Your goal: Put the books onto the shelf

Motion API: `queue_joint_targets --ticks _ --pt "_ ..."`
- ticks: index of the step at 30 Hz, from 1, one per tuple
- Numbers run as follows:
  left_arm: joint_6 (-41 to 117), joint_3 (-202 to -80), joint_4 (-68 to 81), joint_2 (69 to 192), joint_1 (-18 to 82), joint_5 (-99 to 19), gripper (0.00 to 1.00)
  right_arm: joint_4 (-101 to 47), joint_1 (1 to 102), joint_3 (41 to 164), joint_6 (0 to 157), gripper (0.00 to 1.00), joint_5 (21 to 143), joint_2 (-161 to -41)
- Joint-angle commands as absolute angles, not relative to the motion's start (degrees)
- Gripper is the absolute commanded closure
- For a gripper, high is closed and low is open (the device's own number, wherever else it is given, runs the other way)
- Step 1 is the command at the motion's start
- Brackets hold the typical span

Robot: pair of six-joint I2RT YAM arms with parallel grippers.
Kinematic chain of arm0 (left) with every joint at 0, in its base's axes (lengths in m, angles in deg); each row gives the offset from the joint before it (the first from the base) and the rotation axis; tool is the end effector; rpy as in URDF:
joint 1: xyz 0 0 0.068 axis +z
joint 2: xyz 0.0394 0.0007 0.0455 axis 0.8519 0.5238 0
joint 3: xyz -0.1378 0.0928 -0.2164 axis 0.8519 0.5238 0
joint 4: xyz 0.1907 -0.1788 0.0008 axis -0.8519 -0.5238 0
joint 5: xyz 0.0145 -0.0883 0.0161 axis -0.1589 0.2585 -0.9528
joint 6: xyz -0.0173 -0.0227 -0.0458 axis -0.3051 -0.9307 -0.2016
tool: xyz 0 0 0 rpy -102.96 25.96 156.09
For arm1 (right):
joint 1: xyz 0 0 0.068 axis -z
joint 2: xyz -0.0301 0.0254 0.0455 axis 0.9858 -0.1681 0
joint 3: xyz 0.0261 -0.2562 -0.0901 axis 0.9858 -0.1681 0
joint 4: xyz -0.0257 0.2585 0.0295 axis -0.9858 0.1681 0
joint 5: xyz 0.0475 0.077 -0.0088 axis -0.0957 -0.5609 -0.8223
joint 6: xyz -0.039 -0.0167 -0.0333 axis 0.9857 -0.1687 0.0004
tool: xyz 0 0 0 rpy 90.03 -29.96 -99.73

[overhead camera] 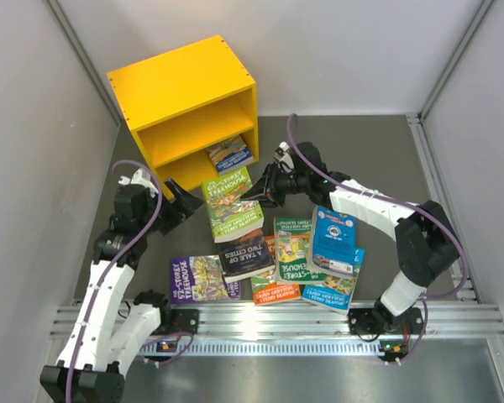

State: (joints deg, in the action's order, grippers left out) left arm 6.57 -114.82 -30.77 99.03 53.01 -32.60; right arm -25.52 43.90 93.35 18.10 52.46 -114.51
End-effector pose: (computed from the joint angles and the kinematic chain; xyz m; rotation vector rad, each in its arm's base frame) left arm 0.1621 -0.0250 0.3077 -0.5644 2.1497 -0.7811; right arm 0.2876 0.2393 0.2622 0.1913 2.5072 1.6306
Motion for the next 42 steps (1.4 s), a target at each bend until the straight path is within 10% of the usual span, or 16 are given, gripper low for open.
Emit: queue_joint_targets --ticks 1,14,16,19,22,23,24,27,36,42 --pt "3.74 -114.5 -24.31 97.49 49.73 -34.21 0.07 -31.08 41.04 96.15 15.76 1.0 50.41 -113.11" --pt "-0.13 -113.0 -24.13 99.87 34.95 -47.13 0.09 -66.3 35.67 89.48 -7.43 1.0 48.91 -115.48" --pt "-0.56 -113.62 -24.65 99.6 34.86 -47.84 0.32 -69.12 35.5 88.77 -8.41 1.0 47.95 -115.92" --pt "-1.18 -115.38 -25.1 99.69 34.86 -50.91 1.0 -69.31 35.15 88.16 -8.32 1.0 46.72 -116.1" --pt "-1.18 -117.49 -26.06 100.83 34.86 -51.7 1.0 -67.21 35.14 86.84 -7.45 0.91 46.37 -115.49" --pt "-1.36 -118.36 -26.76 101.0 34.86 -52.14 1.0 -66.76 35.14 86.49 -7.36 0.79 46.28 -115.31" --pt "-1.88 -118.63 -26.94 101.27 34.77 -52.58 1.0 -66.5 35.14 85.88 -7.44 0.43 46.28 -115.05" --pt "-3.37 -119.42 -27.82 101.18 34.77 -55.57 1.0 -66.93 34.97 84.21 -9.81 0.11 46.62 -114.61" --pt "-5.4 -122.06 -30.19 102.06 34.68 -62.77 1.0 -78.27 29.61 82.97 -23.17 0.03 50.49 -115.13" --pt "-4.52 -123.03 -32.21 102.15 34.6 -65.07 1.0 -79.85 29.08 82.97 -26.78 0.19 53.65 -114.26"
